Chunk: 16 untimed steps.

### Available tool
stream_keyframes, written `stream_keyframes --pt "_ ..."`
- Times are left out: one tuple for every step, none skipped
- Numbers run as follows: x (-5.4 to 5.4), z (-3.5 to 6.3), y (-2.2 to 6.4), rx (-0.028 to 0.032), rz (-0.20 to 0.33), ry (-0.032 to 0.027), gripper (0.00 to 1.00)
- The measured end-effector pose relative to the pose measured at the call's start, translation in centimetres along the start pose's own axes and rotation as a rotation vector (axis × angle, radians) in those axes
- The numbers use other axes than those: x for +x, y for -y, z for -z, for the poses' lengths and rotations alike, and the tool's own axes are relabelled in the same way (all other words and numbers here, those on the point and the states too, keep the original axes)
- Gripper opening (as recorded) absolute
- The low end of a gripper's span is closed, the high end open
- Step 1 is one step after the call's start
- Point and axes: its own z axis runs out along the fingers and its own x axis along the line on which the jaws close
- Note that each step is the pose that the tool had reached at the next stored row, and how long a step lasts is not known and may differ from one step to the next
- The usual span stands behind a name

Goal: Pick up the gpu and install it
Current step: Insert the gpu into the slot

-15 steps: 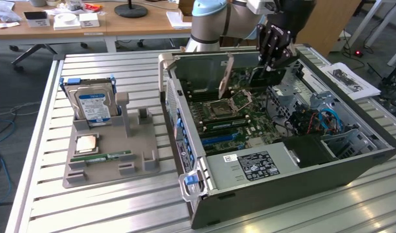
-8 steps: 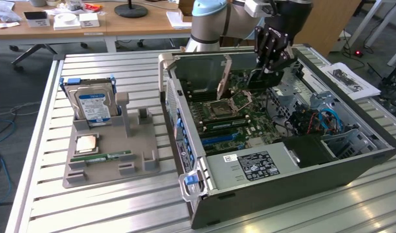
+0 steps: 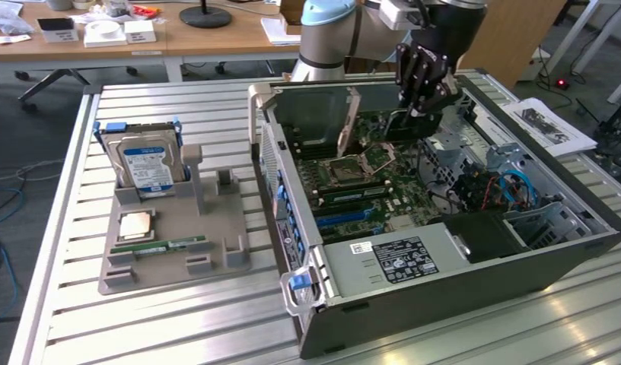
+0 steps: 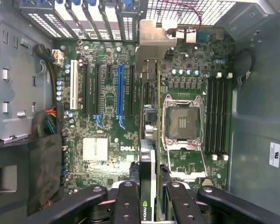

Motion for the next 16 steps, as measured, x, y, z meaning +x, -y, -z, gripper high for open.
stream_keyframes --pt "0.00 -0.03 -0.05 0.0000 0.000 0.0001 0.27" --pt "0.00 -0.06 -0.10 0.0001 0.000 0.0000 0.27" --pt "0.00 -0.09 -0.15 0.0001 0.000 0.0001 0.27" --pt "0.00 -0.11 -0.19 0.0001 0.000 0.0000 0.27" --pt "0.00 -0.14 -0.24 0.0001 0.000 0.0000 0.27" --pt "0.00 -0.16 -0.28 0.0001 0.000 0.0000 0.27" --pt "0.00 -0.20 -0.36 0.0002 0.000 0.0000 0.27" --pt "0.00 -0.22 -0.39 0.0002 0.000 0.0001 0.27" --pt "0.00 -0.24 -0.42 0.0001 0.000 0.0000 0.27" --pt "0.00 -0.26 -0.45 0.0002 0.000 0.0000 0.27" --pt "0.00 -0.27 -0.48 0.0002 0.000 0.0000 0.27" --pt "0.00 -0.29 -0.50 0.0001 0.000 0.0001 0.27" --pt "0.00 -0.31 -0.53 0.0002 0.000 0.0000 0.27" --pt "0.00 -0.32 -0.56 0.0001 0.000 0.0000 0.27" --pt "0.00 -0.33 -0.59 0.0001 0.000 0.0000 0.27" --pt "0.01 -0.35 -0.62 0.0001 0.000 0.0001 0.27"
